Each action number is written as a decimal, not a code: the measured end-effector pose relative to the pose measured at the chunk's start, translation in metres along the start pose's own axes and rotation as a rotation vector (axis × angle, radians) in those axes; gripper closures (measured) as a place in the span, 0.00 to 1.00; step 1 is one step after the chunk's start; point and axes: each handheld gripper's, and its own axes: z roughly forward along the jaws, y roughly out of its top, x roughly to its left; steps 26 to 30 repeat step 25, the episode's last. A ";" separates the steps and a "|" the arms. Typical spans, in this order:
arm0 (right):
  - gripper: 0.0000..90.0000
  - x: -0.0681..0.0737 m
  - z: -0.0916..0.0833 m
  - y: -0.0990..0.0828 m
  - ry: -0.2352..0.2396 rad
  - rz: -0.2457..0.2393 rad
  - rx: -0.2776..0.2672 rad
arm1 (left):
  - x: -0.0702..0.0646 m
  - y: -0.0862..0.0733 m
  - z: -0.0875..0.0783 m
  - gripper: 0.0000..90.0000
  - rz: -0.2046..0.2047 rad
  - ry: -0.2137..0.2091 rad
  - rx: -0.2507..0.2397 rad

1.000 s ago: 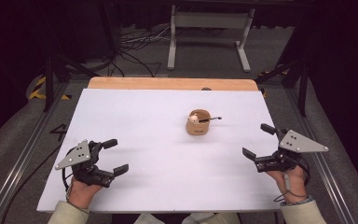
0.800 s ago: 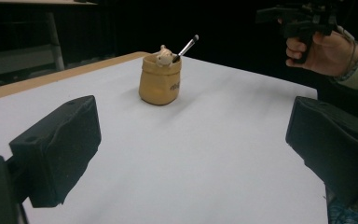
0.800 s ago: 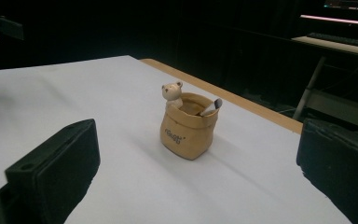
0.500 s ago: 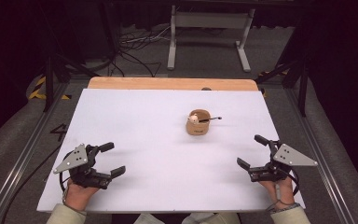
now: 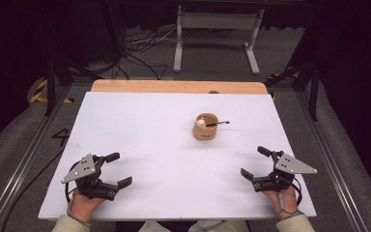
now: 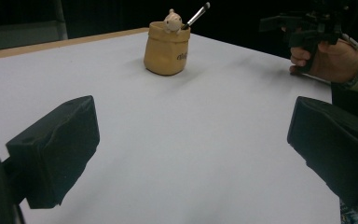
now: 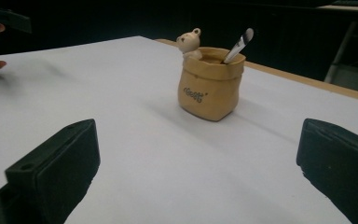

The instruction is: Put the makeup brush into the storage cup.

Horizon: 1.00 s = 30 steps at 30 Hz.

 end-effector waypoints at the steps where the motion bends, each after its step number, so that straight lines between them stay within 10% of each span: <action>1: 0.00 0.000 0.002 -0.002 0.003 0.001 0.001 | 0.000 0.000 0.001 0.03 -0.004 0.000 -0.005; 30: 0.00 0.008 0.007 -0.003 -0.027 -0.033 0.019 | 0.005 -0.007 0.002 0.00 -0.049 0.003 -0.040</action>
